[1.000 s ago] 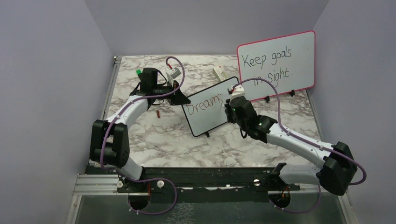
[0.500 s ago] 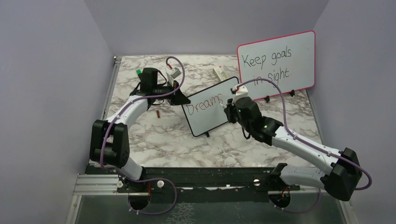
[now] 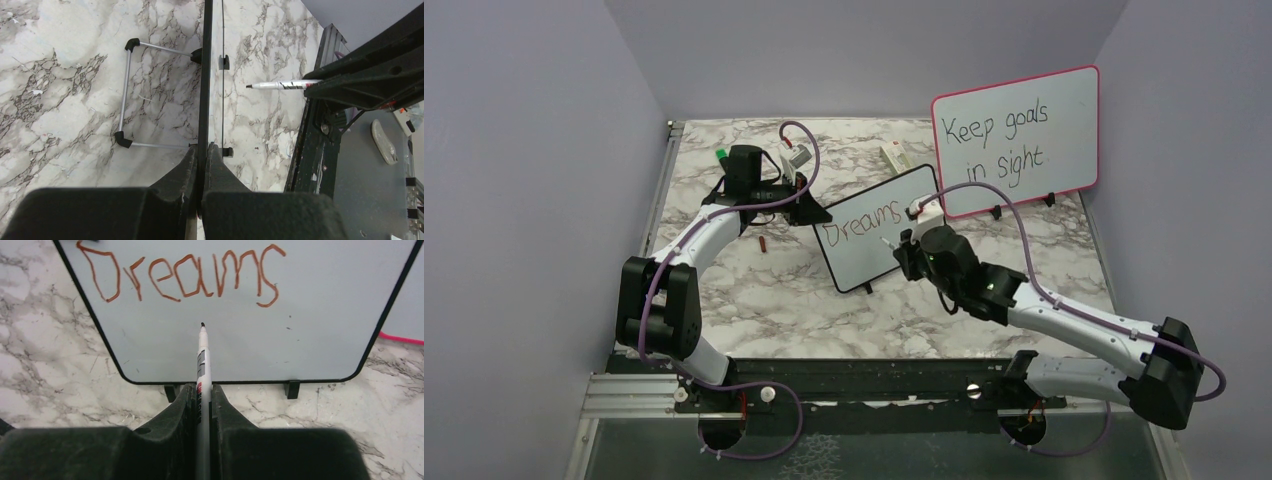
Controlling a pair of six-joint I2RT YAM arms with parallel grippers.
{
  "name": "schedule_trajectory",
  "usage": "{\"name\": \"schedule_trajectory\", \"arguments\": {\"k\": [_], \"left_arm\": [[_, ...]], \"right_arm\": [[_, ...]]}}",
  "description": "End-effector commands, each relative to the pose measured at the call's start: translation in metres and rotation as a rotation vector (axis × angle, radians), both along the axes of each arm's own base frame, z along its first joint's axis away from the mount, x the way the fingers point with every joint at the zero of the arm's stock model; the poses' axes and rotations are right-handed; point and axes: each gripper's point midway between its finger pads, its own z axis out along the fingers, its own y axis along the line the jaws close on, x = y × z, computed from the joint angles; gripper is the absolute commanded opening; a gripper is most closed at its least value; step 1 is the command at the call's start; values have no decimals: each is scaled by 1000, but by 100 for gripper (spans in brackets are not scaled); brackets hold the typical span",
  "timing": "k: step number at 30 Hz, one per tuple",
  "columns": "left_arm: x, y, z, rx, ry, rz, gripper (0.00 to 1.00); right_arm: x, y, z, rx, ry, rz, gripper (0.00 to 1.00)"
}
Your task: Write a sentence on the whiteboard
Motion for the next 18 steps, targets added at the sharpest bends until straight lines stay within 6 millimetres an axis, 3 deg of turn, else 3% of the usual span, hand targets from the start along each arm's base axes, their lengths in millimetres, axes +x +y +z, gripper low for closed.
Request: {"name": "schedule_trajectory", "arguments": {"k": [1, 18], "left_arm": [[-13, 10, -73, 204, 138, 64, 0], [-10, 10, -72, 200, 137, 76, 0]], "right_arm": [[-7, 6, 7, 13, -32, -6, 1], [-38, 39, -6, -85, -80, 17, 1]]}}
